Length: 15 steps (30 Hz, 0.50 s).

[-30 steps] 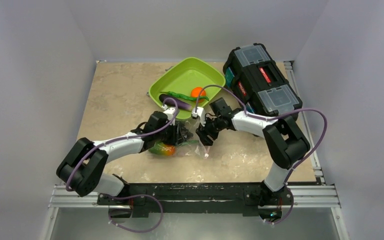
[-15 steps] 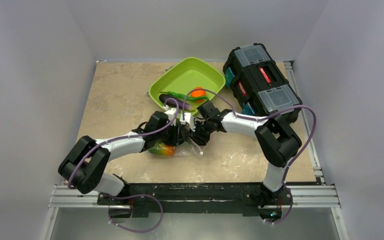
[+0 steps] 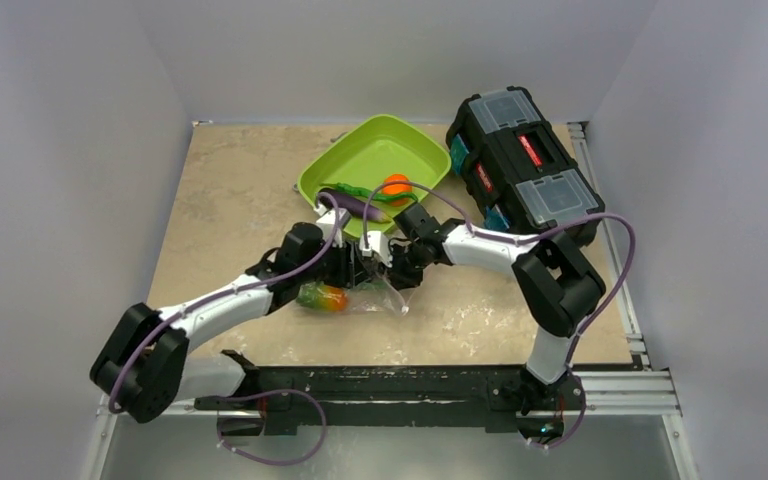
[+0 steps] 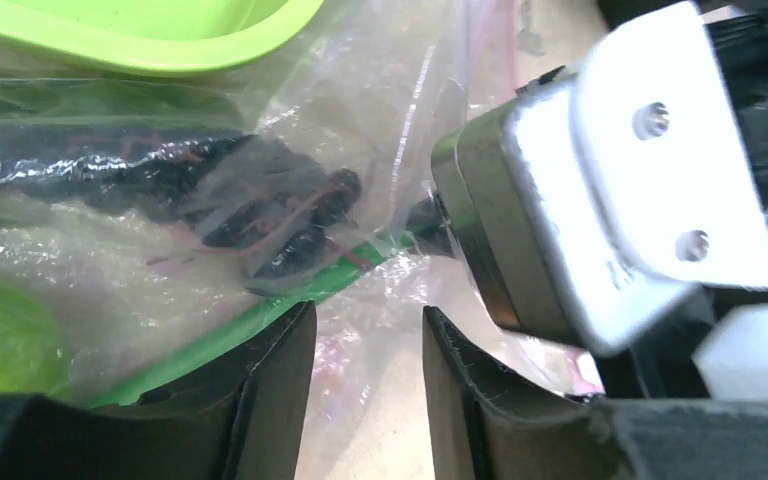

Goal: Open the zip-top bag and remove the fake food
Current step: Pick up the fake vegetable from the zipper food storage bag.

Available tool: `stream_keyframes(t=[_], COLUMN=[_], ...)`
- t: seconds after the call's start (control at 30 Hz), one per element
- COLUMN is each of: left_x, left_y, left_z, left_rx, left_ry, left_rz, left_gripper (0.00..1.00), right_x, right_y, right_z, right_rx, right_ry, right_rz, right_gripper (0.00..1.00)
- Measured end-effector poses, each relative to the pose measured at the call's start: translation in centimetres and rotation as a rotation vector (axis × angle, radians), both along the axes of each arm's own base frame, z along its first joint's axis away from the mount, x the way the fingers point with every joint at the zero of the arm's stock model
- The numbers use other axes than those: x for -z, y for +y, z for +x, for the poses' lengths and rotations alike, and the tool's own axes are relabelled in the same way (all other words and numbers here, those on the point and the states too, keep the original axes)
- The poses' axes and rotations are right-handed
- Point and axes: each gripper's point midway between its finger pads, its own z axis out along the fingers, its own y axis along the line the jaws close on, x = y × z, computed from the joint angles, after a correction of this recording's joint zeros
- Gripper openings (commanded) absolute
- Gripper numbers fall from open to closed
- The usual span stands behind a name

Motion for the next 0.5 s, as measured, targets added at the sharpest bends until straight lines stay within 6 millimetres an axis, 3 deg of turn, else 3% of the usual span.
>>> stream_keyframes(t=[0.13,0.27,0.37,0.5], left_x=[-2.8,-5.5,-6.4,-7.0], left_y=[0.5,1.1,1.9,3.1], left_z=[-0.7,-1.6,-2.7,-4.2], left_rx=[0.000,0.008,0.016,0.017], left_ry=[-0.078,-0.164,-0.221,-0.282], left_rz=[-0.053,-0.097,-0.116,-0.138], left_gripper=[0.56,0.59,0.61,0.67], right_x=[-1.7,-5.1,-7.3,-7.9], right_y=[-1.2,-2.5,-3.5,-4.9], right_z=[0.2,0.8,1.4,1.6], right_rx=[-0.018,-0.023,-0.021,-0.021], right_ry=[-0.079,-0.203,-0.289,-0.335], right_rz=[-0.020,-0.025,-0.036,-0.093], right_gripper=[0.00,0.00,0.00,0.00])
